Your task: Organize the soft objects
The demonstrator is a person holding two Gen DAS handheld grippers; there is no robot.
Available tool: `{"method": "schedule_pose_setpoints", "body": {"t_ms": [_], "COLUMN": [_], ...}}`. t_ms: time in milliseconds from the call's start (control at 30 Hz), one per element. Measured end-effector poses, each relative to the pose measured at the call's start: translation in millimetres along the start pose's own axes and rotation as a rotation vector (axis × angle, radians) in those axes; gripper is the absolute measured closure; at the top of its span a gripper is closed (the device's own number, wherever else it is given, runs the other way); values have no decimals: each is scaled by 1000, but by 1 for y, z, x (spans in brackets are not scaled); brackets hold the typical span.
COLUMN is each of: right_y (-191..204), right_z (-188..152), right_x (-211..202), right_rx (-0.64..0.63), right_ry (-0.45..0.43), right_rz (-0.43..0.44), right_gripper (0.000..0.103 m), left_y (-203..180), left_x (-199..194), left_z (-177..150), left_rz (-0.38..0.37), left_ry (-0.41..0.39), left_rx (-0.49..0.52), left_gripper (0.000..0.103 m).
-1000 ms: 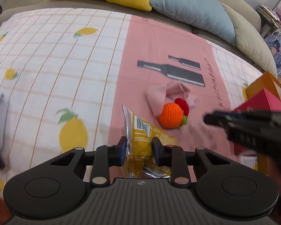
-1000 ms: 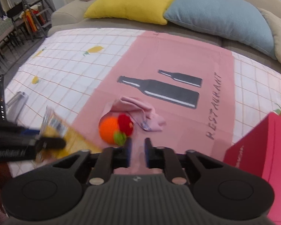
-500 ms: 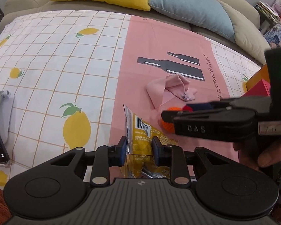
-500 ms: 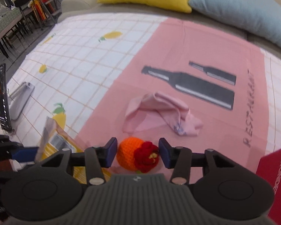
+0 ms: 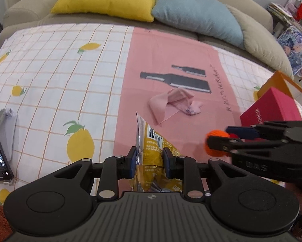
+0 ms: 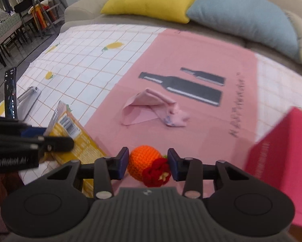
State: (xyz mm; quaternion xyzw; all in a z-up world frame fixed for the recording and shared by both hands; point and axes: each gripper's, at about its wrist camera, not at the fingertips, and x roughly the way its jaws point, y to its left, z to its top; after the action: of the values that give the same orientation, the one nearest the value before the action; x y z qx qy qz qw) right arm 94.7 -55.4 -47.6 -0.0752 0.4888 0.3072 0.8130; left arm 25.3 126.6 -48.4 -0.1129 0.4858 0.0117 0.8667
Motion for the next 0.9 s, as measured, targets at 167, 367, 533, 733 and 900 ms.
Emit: {"method": "schedule_pose_setpoints", "body": {"t_ms": [167, 367, 533, 733, 900], "right_y": [-15, -25, -47, -69, -86], "right_z": [-18, -47, -69, -81, -92], "right_x": [-42, -81, -106, -144, -179], "right_rx": [37, 25, 93, 191, 234], "right_ry": [-45, -73, -91, -168, -246], "right_rz": [-14, -82, -137, -166, -212], "right_gripper": [62, 62, 62, 62, 62], "left_y": [-16, -35, -50, -79, -117], "left_x": [-18, -35, -53, -75, -85], "left_z": [3, 7, 12, 22, 32], "left_rz": [-15, -22, -44, -105, -201], "left_ry": [-45, -86, -119, -178, -220], "left_rx": [36, 75, 90, 136, 207], "left_gripper": [76, 80, 80, 80, 81]}}
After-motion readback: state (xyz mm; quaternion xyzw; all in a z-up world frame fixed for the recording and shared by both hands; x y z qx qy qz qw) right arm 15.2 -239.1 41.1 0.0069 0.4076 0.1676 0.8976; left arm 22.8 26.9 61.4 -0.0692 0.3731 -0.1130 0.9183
